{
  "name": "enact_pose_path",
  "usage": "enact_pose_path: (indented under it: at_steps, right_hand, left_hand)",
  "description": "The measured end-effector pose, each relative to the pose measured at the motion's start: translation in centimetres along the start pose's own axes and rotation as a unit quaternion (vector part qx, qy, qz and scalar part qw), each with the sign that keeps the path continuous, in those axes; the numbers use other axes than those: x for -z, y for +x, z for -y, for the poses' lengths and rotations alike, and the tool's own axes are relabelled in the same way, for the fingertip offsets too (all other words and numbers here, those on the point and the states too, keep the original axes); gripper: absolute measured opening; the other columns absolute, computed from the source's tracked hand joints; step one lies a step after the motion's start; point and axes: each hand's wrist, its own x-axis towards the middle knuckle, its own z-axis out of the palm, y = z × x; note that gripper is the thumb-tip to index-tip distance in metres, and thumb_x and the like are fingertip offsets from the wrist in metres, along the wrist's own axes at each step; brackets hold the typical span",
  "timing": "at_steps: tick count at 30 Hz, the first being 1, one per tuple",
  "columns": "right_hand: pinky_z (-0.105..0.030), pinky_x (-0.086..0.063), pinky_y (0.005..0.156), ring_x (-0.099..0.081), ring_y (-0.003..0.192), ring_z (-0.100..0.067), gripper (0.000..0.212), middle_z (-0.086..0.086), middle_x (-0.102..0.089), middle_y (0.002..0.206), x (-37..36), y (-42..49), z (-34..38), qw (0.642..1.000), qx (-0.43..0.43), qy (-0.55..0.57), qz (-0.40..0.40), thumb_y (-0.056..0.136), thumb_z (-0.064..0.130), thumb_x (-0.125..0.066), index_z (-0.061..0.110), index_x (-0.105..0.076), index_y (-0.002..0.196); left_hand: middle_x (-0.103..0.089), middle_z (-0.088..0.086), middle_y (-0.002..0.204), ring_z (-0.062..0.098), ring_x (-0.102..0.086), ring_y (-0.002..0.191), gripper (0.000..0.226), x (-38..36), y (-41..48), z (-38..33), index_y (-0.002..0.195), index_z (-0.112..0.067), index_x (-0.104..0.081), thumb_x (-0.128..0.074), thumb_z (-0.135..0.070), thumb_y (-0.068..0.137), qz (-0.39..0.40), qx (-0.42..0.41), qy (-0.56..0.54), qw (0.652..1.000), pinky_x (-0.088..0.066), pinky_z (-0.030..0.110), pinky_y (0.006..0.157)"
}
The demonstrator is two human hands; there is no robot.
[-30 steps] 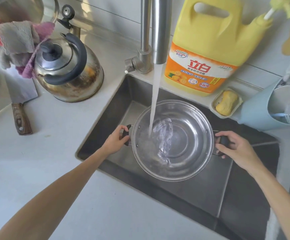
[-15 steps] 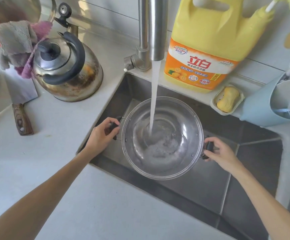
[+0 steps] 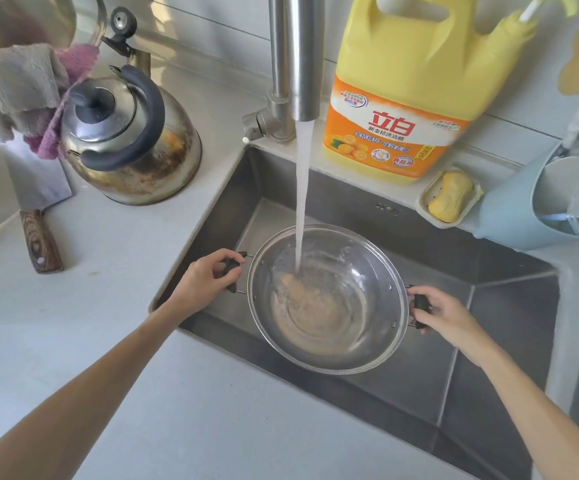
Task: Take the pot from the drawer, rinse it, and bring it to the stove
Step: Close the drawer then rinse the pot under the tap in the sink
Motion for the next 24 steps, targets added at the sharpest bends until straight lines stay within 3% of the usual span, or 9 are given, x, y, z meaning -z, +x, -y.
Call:
enact_pose_path:
  at_steps: [3, 8, 11, 16, 21, 24]
  right_hand:
    - [-0.030, -0.054, 0.070, -0.067, 0.074, -0.020, 0.028, -0.012, -0.074, 0.102, 0.7, 0.0, 0.3, 1.000, 0.004, 0.010, -0.005, 0.094, 0.007, -0.066, 0.025, -0.070, 0.116]
    - [-0.026, -0.057, 0.067, -0.070, 0.077, -0.017, 0.033, -0.004, -0.076, 0.097, 1.3, 0.3, 1.6, 0.999, 0.029, 0.015, -0.022, 0.091, 0.004, -0.069, 0.029, -0.070, 0.113]
    - [-0.023, -0.058, 0.067, -0.073, 0.076, -0.017, 0.035, -0.004, -0.075, 0.095, 1.6, 0.0, 2.5, 0.998, 0.059, 0.002, -0.032, 0.090, 0.002, -0.070, 0.030, -0.069, 0.112]
    - [-0.020, -0.059, 0.071, -0.074, 0.077, -0.016, 0.033, 0.003, -0.073, 0.094, 1.7, -0.4, 3.2, 0.994, 0.098, -0.007, -0.048, 0.089, 0.006, -0.073, 0.034, -0.067, 0.106]
    - [-0.021, -0.058, 0.078, -0.076, 0.079, -0.022, 0.028, 0.004, -0.072, 0.092, 1.3, -0.4, 2.9, 0.992, 0.114, -0.011, -0.060, 0.088, 0.003, -0.074, 0.027, -0.066, 0.100]
    - [-0.020, -0.058, 0.076, -0.077, 0.078, -0.020, 0.029, 0.008, -0.069, 0.087, 0.8, -0.1, 2.6, 0.991, 0.114, -0.019, -0.065, 0.088, 0.000, -0.073, 0.027, -0.066, 0.097]
  left_hand:
    - [-0.075, -0.006, 0.064, 0.000, -0.066, 0.056, 0.010, -0.2, 0.2, 0.5, 0.102, -0.034, -0.069, -0.068, -0.026, 0.097, 0.014, 0.019, 0.003, 1.000, -0.050, 0.014, 0.068]
    - [-0.078, 0.005, 0.077, 0.012, -0.077, 0.070, 0.008, -0.7, 0.6, 1.5, 0.107, -0.023, -0.062, -0.066, -0.024, 0.099, 0.091, 0.069, 0.030, 0.993, -0.064, 0.033, 0.081]
    - [-0.078, 0.002, 0.082, 0.012, -0.078, 0.078, 0.005, -1.4, 0.7, 1.7, 0.100, -0.016, -0.058, -0.063, -0.018, 0.101, 0.113, 0.055, 0.034, 0.992, -0.062, 0.038, 0.090]
    - [-0.075, -0.007, 0.081, 0.003, -0.075, 0.076, 0.010, -2.0, 0.6, 1.4, 0.095, -0.021, -0.059, -0.064, -0.014, 0.100, 0.067, 0.023, 0.047, 0.996, -0.060, 0.031, 0.085]
    - [-0.071, 0.008, 0.080, 0.010, -0.071, 0.071, 0.011, -1.1, 0.8, 0.7, 0.094, -0.023, -0.060, -0.066, -0.014, 0.099, -0.002, -0.016, 0.058, 0.998, -0.055, 0.032, 0.075]
    - [-0.071, -0.003, 0.081, 0.005, -0.072, 0.071, 0.015, -0.5, 0.6, 0.4, 0.094, -0.024, -0.060, -0.066, -0.011, 0.098, -0.024, -0.048, 0.065, 0.996, -0.053, 0.020, 0.070]
